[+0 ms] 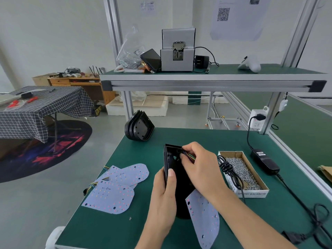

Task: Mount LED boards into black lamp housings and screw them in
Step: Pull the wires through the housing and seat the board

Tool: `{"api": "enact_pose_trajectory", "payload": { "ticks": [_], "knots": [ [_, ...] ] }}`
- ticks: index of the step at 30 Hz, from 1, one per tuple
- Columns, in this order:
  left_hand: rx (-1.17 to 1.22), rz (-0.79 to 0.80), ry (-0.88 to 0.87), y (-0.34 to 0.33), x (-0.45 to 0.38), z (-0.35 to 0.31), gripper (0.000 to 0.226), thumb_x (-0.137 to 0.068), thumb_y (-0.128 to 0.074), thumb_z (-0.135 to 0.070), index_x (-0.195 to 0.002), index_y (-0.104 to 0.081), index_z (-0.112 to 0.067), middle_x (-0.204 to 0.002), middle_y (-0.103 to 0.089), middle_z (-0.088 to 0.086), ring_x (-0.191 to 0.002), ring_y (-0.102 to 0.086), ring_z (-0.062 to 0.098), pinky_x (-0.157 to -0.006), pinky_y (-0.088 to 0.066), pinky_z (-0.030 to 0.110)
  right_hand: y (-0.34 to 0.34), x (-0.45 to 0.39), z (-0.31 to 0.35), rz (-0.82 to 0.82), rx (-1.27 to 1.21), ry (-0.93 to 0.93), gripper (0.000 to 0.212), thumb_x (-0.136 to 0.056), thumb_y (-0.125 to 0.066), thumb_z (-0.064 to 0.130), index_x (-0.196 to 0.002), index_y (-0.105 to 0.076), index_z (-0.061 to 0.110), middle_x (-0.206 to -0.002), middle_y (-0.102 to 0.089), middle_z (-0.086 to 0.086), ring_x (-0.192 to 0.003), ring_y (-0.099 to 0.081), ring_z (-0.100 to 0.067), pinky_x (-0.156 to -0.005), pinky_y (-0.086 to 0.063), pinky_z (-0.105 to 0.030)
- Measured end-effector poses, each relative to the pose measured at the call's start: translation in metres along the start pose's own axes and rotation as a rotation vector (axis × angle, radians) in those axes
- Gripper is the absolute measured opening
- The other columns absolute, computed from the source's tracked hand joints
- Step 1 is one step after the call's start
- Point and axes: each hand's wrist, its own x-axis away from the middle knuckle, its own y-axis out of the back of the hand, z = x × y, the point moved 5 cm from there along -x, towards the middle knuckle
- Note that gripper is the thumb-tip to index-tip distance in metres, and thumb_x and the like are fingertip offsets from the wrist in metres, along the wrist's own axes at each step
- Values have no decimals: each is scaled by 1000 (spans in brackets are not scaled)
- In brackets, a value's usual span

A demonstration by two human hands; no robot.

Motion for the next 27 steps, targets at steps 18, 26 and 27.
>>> {"api": "enact_pose_trajectory", "payload": {
  "ticks": [18, 26, 27],
  "knots": [
    [-70, -93, -82, -1, 3, -16, 40, -95, -41, -66, -110, -65, -37, -101, -71, -15, -92, -64, 2, -79, -46, 25, 6, 5, 14, 74, 275, 324, 11, -104, -53, 27, -113, -47, 26, -97, -67, 2, -71, -59, -36, -63, -50, -47],
    [-215, -71, -170, -7, 6, -22, 47, -93, -38, -65, -128, -58, -42, -124, -63, -19, -120, -59, 3, -97, -48, 29, 2, 2, 16, 179, 442, 323, 18, -98, -55, 22, -83, -47, 15, -76, -44, 0, -62, -47, -33, -55, -40, -44],
    [-246, -70, -191, -8, 7, -24, 48, -93, -37, -65, -131, -56, -42, -127, -61, -19, -123, -57, 4, -99, -47, 28, 2, 0, 18, 190, 448, 328, 18, -95, -51, 22, -81, -44, 15, -75, -41, 0, -60, -44, -32, -52, -34, -42]
  ]
}}
